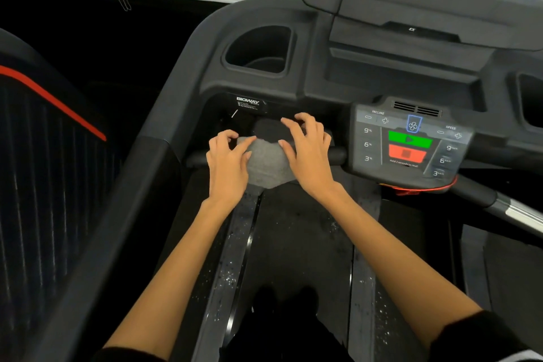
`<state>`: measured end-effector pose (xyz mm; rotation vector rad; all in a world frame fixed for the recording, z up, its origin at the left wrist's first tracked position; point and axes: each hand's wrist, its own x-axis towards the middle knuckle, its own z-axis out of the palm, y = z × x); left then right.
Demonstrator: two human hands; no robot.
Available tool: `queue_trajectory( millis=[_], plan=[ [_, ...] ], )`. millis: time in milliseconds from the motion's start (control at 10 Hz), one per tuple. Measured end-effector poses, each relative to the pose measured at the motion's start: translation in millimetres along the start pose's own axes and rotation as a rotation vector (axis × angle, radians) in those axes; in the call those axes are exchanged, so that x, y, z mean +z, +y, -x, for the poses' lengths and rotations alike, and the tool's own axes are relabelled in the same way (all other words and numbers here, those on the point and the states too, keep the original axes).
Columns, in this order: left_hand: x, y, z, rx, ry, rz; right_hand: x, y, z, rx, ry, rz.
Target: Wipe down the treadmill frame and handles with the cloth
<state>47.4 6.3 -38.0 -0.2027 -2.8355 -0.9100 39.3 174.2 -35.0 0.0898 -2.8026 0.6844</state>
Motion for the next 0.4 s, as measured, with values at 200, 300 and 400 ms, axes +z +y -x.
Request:
queue_trajectory(
  millis=[200, 300, 400],
  plan=[
    [3.4, -10.3, -4.2, 0.037, -0.173, -0.021, 5.8, 8.4, 9.6, -0.085, -0.035, 0.113],
    [1.4, -13.7, -3.0, 0.041, -0.218, 0.000, 8.3, 11.7, 14.0, -0.102, -0.056, 0.154],
    [-5.3, -7.6, -7.8, 0.045, -0.202, 0.000, 2.7, 8.3, 9.5, -0.084, -0.051, 0.123]
  ],
)
